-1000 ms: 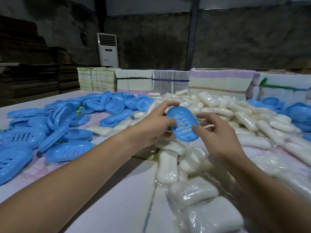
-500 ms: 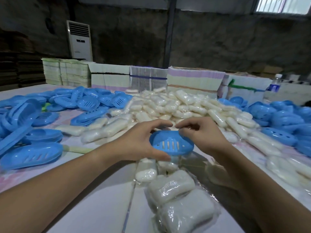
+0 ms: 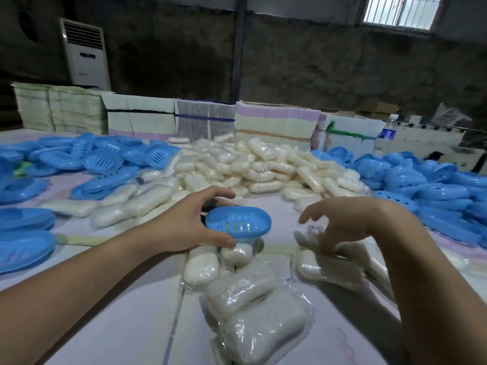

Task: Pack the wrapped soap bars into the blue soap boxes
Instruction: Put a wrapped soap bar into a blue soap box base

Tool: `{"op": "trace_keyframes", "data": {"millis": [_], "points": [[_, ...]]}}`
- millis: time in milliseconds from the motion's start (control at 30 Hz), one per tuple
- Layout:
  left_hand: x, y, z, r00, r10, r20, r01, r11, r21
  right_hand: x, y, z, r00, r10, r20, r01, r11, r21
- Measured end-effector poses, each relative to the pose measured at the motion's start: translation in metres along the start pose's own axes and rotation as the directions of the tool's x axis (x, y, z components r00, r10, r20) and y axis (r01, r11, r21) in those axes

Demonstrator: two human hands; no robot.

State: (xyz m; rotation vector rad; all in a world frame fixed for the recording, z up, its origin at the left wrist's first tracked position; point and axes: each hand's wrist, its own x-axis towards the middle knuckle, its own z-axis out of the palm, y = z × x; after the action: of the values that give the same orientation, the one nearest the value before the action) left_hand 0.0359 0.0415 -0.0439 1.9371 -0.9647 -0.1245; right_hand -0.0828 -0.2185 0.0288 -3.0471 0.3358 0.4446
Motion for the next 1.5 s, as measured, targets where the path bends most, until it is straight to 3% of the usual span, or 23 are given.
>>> {"op": "trace_keyframes", "data": {"millis": [100,233,400,467,533,633,800,1000,1167,1400,1500], "points": [[-0.001,0.000,-0.001,1.000,0.002,0.010,-0.002,1.000,0.005,0.004,-0.005,0.006,1.000,0.000,-0.028,-0.003,0.996,-0.087],[-0.001,0.001,0.001,1.000,0.003,0.011,-0.003,1.000,0.013,0.015,-0.002,0.011,0.994,-0.015,-0.109,0.011,0.999,-0.043],[-0.001,0.000,0.001,1.000,-0.002,0.015,0.002,1.000,0.015,0.024,-0.005,0.017,0.968,-0.190,-0.161,0.223,0.949,0.223],[-0.001,0.000,0.000,1.000,0.000,0.015,-0.001,1.000,0.018,0.029,-0.006,0.018,0.942,-0.161,-0.296,0.255,0.915,0.312],[-0.001,0.000,0.000,1.000,0.003,0.013,-0.003,1.000,0.016,0.034,0.000,0.019,0.911,-0.006,-0.413,0.138,0.947,0.291],[0.000,0.000,0.000,1.000,0.001,0.015,-0.001,1.000,0.007,0.037,0.007,0.020,0.919,0.198,-0.340,-0.117,0.963,0.245],[0.000,0.000,0.000,1.000,-0.001,0.010,0.001,1.000,0.012,0.037,-0.004,0.023,0.912,0.240,-0.333,-0.180,0.963,0.201],[-0.001,0.002,0.000,0.999,0.000,-0.034,0.001,0.999,0.035,0.041,-0.016,0.029,0.954,0.022,-0.300,0.075,0.948,0.309],[0.000,0.002,0.001,0.999,-0.017,-0.050,0.017,1.000,0.009,0.044,-0.011,0.031,0.953,0.093,-0.288,-0.002,0.953,0.301],[-0.002,0.004,0.003,0.998,-0.020,-0.067,0.018,0.999,-0.030,0.037,-0.012,0.023,0.844,0.103,-0.526,0.203,0.847,0.491],[-0.002,0.007,0.005,0.998,-0.024,-0.059,0.022,0.999,-0.049,0.026,-0.021,0.015,0.814,-0.011,-0.580,0.385,0.759,0.526]]}}
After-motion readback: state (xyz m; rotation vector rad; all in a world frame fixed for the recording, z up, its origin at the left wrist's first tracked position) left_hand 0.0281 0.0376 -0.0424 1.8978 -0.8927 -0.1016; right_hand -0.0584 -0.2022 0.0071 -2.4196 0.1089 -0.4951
